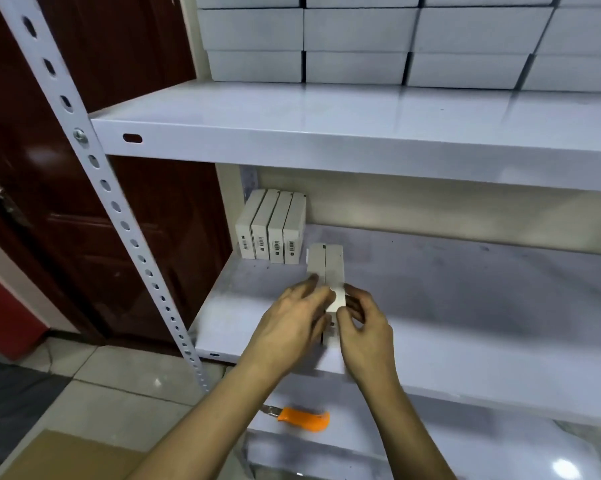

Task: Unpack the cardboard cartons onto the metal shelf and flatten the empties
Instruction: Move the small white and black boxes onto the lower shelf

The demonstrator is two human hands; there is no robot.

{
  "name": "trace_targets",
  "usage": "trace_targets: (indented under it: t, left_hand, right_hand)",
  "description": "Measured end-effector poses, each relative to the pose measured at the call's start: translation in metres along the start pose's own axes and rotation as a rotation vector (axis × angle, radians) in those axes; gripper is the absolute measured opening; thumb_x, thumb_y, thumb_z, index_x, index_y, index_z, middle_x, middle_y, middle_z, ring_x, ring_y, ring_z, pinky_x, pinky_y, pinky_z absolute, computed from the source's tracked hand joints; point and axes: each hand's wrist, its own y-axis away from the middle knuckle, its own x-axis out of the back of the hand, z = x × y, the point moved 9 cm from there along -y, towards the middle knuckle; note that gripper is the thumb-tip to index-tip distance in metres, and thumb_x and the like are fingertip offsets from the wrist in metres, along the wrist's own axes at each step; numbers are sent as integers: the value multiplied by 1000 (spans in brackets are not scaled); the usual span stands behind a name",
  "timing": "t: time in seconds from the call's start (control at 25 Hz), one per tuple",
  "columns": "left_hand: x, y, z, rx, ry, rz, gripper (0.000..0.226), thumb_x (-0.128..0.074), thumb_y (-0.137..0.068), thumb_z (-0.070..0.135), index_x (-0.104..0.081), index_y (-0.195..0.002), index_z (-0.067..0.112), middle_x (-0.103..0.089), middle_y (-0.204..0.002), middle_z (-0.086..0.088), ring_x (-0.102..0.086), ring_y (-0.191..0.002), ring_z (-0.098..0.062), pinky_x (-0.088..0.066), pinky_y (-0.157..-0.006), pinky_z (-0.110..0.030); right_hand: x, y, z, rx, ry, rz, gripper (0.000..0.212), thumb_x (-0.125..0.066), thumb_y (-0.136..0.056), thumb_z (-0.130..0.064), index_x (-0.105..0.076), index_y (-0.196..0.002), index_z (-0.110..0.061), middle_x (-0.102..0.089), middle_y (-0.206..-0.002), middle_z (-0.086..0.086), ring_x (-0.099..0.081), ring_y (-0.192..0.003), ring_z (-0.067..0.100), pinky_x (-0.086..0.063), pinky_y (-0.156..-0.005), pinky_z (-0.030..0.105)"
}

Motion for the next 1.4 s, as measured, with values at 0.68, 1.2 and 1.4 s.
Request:
trace_targets:
  t: [0.68, 1.2, 1.4]
  left_hand:
    - [-5, -94, -25, -30, -296, 132, 28, -63, -92, 18, -62, -120, 15, -64, -128, -7, -52, -121, -37, -37, -102, -45]
    - [0, -134, -51, -150, -259, 84, 29, -65, -87, 5, -60, -115, 12, -66, -104, -6, -56, -108, -33, -34, -98, -43]
    - [-6, -142, -60, -149, -279, 85, 33, -63, -89, 6, -59, -121, 13, -65, -112, -8, -56, -110, -34, -38, -98, -45]
  right_hand:
    - [-17, -113, 6, 130, 25, -90, 28, -60, -100, -25, -62, -128, -30, -68, -108, -18, -66, -96, -6, -45, -73, 1]
    - [-38, -152, -2, 154, 129, -74, 35, -49, -106, -32, -55, -140, -26, -66, -124, -4, -64, -88, 5, -55, -80, 23]
    - [-45, -157, 0, 163, 188, -77, 41, -42, -108, -30, -48, -148, -24, -70, -109, -1, -70, -84, 13, -59, -74, 27]
